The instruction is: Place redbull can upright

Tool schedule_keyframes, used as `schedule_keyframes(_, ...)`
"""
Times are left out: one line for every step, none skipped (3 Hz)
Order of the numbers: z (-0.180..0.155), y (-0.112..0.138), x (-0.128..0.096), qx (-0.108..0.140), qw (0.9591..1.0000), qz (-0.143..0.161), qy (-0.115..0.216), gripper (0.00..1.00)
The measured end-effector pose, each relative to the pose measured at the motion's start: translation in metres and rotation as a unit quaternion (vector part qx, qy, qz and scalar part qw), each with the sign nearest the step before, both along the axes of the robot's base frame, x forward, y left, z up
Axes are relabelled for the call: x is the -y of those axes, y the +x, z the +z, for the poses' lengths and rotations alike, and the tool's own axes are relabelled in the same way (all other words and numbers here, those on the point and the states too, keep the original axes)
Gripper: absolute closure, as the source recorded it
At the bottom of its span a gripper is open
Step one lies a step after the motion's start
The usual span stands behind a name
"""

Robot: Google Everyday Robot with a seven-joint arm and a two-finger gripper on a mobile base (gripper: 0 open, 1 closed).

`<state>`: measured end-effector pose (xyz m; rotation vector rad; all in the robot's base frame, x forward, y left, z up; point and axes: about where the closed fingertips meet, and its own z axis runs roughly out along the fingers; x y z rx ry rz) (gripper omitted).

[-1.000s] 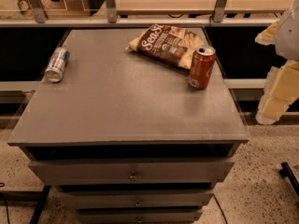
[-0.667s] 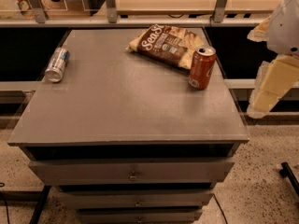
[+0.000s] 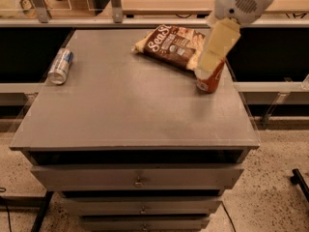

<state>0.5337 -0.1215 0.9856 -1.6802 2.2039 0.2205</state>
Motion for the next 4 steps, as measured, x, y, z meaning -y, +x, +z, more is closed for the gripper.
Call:
schedule_keyframes(0.018, 0.037, -0.067, -0.012, 0.9983, -0.027, 0.05, 0.0)
schedule_keyframes(0.023, 0.044, -0.079, -0.012, 0.9969, -0.046, 0.063, 0.0)
schedule_keyframes(0.02, 0.046, -0.086, -0.012, 0.9969, -0.042, 0.066, 0.0)
schedule_keyframes(0.0, 0.046, -0.114, -0.027, 0.9952, -0.046, 0.082, 0.0)
